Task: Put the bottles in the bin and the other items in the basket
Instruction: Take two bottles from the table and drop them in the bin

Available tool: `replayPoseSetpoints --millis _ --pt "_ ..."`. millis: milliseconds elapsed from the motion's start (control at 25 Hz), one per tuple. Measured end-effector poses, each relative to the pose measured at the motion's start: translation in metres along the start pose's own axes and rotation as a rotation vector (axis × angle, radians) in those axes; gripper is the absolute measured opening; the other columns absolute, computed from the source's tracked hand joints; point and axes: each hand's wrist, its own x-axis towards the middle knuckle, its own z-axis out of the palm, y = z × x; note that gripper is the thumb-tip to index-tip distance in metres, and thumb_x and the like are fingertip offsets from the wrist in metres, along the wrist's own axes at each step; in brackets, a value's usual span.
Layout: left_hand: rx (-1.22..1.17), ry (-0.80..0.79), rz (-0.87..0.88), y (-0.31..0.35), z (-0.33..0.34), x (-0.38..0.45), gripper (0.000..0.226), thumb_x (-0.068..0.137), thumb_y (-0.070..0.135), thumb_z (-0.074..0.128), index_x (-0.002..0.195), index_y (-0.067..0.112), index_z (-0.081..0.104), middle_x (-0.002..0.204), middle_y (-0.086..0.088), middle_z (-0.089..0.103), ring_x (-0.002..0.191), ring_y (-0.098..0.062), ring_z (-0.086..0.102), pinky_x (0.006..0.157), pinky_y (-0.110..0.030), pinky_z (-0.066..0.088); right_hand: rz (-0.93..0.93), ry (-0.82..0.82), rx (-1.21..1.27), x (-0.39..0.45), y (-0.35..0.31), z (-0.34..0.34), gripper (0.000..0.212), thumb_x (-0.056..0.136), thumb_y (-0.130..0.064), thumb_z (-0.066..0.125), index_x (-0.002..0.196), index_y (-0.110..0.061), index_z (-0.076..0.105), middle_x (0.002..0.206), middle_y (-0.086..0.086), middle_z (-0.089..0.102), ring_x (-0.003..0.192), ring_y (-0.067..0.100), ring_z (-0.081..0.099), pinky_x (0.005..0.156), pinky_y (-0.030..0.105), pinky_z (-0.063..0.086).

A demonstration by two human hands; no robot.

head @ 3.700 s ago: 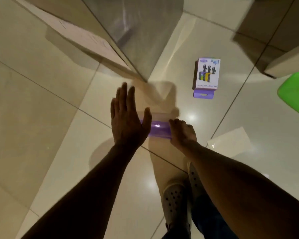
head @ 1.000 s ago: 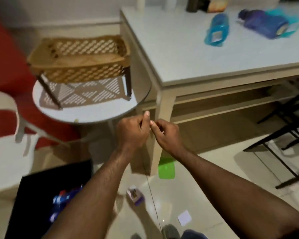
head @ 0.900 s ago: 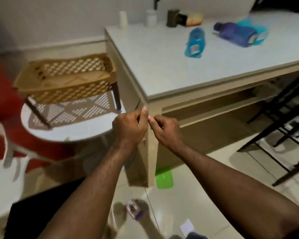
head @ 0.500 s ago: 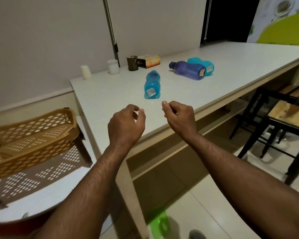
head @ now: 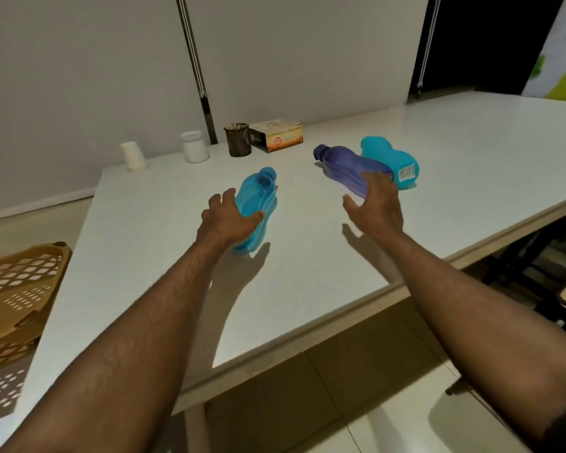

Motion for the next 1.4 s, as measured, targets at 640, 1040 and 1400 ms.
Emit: replayPoseSetpoints --millis 640,1040,1400 --pt "-0.049 -0.18 -0.299 0.0 0.011 0.049 0.093 0.068 0.064 0.072 0.142 0.024 0.032 0.136 -0.003 0.049 0.105 -0.02 0.052 0.075 -0.035 0.049 0.157 -0.305 -0.559 0.132 0.041 0.042 0.085 0.073 -0.05 0.077 0.135 -0.007 0.037 0.132 0.021 0.045 0.118 0.036 0.05 0.097 0.046 0.044" --pt "-0.863 -0.045 -0.306 -0.054 -0.056 -0.04 0.048 0.068 0.046 0.079 0.103 0.019 0.062 0.096 -0.008 0.072 0.073 -0.021 0.072 0.061 -0.035 0.058 0.45 -0.261 0.506 0.036 -0.068 0.044 0.069 0.06 -0.065 0.069 0.111 -0.021 0.053 0.107 0.002 0.063 0.088 0.018 0.063 0.071 0.029 0.048" --pt "-0.988 0.285 -0.15 -0.222 -0.156 -0.206 0.071 0.068 0.047 0.078 0.128 0.019 0.055 0.118 -0.005 0.068 0.103 -0.021 0.069 0.087 -0.044 0.056 0.476 -0.579 1.161 -0.196 -0.29 0.05 0.042 0.089 -0.05 0.061 0.116 -0.019 0.058 0.119 0.008 0.065 0.106 0.024 0.066 0.084 0.046 0.06"
